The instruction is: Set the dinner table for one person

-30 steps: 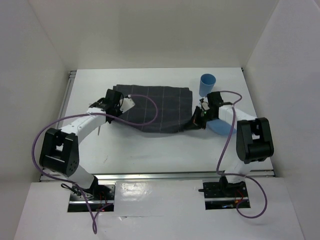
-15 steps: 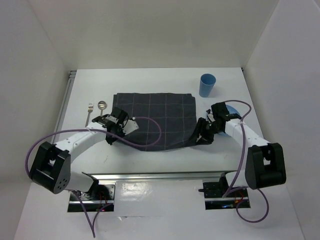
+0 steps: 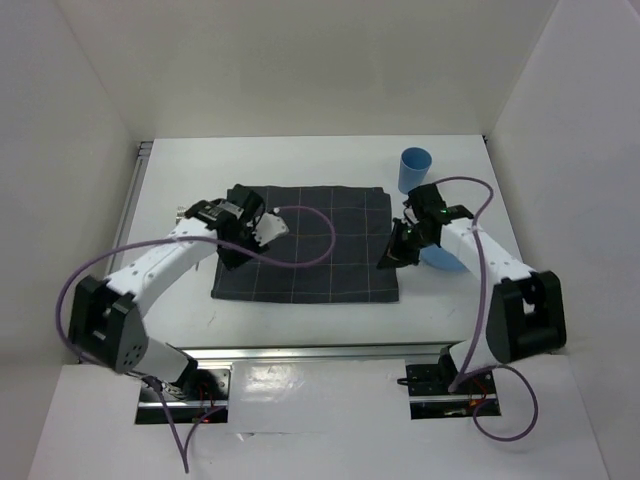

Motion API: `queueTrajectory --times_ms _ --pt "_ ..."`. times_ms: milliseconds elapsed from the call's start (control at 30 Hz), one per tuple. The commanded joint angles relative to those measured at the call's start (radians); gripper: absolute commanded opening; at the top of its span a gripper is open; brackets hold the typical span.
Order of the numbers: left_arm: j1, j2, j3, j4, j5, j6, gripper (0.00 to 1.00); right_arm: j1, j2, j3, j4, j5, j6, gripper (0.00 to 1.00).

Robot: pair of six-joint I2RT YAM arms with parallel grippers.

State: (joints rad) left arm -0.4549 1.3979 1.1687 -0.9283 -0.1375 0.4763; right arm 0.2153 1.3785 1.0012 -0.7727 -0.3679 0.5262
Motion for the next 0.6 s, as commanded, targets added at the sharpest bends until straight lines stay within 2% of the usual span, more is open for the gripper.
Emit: queueTrajectory --times_ms 0,133,300,400,567 --pt "0.008 0.183 -0.033 0.086 -0.109 -0.09 0.51 0.025 0.131 -0.029 0.153 -0.032 0.017 0.0" --pt "0.018 0.28 -0.075 0.245 -0.169 -0.125 0.51 0.025 0.234 -0.065 0.259 0.013 0.032 0.0" --pt "0.018 0.322 -0.095 0.281 -0.159 -0.148 0.52 0.038 0.29 -0.087 0.277 0.13 0.051 0.0" --pt "0.018 0.322 -0.133 0.267 -0.067 -0.148 0.52 0.029 0.272 -0.139 0.265 0.194 0.087 0.0" --pt "-0.005 0.303 -0.22 0.256 -0.002 -0.128 0.52 -0.048 0.183 -0.252 0.297 0.195 0.109 0.0"
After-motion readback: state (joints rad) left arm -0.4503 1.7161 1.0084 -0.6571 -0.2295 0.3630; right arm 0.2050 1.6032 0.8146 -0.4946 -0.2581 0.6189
